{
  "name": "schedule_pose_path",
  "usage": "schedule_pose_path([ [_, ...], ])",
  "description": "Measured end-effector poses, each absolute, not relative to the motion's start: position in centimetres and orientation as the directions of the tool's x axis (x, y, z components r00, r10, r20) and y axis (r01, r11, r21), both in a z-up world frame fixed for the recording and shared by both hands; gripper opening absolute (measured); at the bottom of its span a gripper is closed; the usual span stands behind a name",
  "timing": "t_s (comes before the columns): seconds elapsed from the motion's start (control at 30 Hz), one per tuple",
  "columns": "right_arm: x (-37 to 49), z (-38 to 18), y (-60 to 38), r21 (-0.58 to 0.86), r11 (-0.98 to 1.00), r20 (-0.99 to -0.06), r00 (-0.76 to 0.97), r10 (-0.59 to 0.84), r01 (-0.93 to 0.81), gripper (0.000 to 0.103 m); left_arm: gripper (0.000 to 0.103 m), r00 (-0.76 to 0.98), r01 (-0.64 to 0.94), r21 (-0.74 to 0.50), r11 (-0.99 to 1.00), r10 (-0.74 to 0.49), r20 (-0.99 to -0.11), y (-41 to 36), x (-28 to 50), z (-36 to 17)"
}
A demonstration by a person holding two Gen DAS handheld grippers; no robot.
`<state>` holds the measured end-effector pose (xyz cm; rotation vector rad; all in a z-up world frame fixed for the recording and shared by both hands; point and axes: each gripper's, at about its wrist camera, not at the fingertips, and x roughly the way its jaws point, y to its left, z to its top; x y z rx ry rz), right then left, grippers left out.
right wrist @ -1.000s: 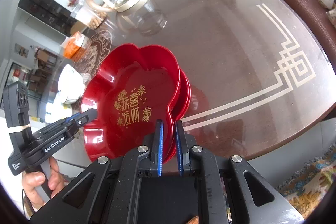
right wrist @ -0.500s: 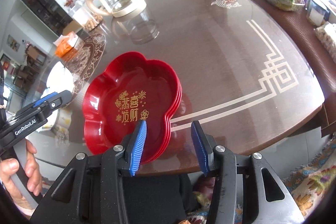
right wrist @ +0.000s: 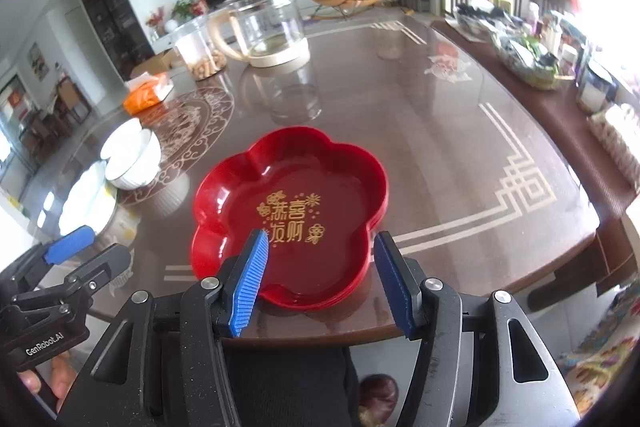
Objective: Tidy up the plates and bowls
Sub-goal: 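Open both tools and pull them back from the plate stack, then close the left tool on the blue-rimmed scalloped bowl's rim while the right tool grips it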
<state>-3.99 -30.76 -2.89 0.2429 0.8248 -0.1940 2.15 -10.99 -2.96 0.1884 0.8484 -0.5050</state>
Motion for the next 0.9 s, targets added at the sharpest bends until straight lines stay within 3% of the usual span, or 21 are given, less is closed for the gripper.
schedule_pose_path([
  [0.13, -4.0, -2.1, -27.6, 0.066, 0.984, -0.701, 0.710, -0.073, 0.167, 0.060, 0.077, 0.585, 0.443, -0.036, 0.896, -0.320, -0.745, -8.2, 2.3, -3.1],
  [0.37, -3.3, -2.0, -23.3, 0.086, 0.996, -0.679, 0.733, 0.029, 0.040, 0.061, 0.077, 0.620, 0.327, -0.087, 0.941, -0.283, -0.731, -2.9, 2.7, -3.3],
  [0.63, -1.3, -3.7, -17.7, 0.118, 0.983, -0.743, 0.645, 0.180, -0.139, 0.061, 0.077, 0.639, 0.198, -0.088, 0.976, -0.197, -0.744, 3.0, 3.7, -4.2],
  [0.73, 0.5, -5.1, -14.6, 0.103, 0.961, -0.826, 0.517, 0.225, -0.255, 0.061, 0.077, 0.632, 0.144, -0.087, 0.986, -0.159, -0.758, 6.4, 4.9, -4.5],
  [0.8, 1.7, -6.1, -12.4, 0.038, 0.943, -0.884, 0.428, 0.186, -0.331, 0.061, 0.077, 0.628, 0.104, -0.090, 0.991, -0.135, -0.766, 9.1, 6.1, -4.5],
  [0.9, 3.2, -5.4, -10.1, -0.078, 0.913, -0.897, 0.429, 0.112, -0.401, 0.061, 0.077, 0.617, 0.049, -0.109, 0.993, -0.116, -0.778, 13.4, 8.5, -4.0],
])
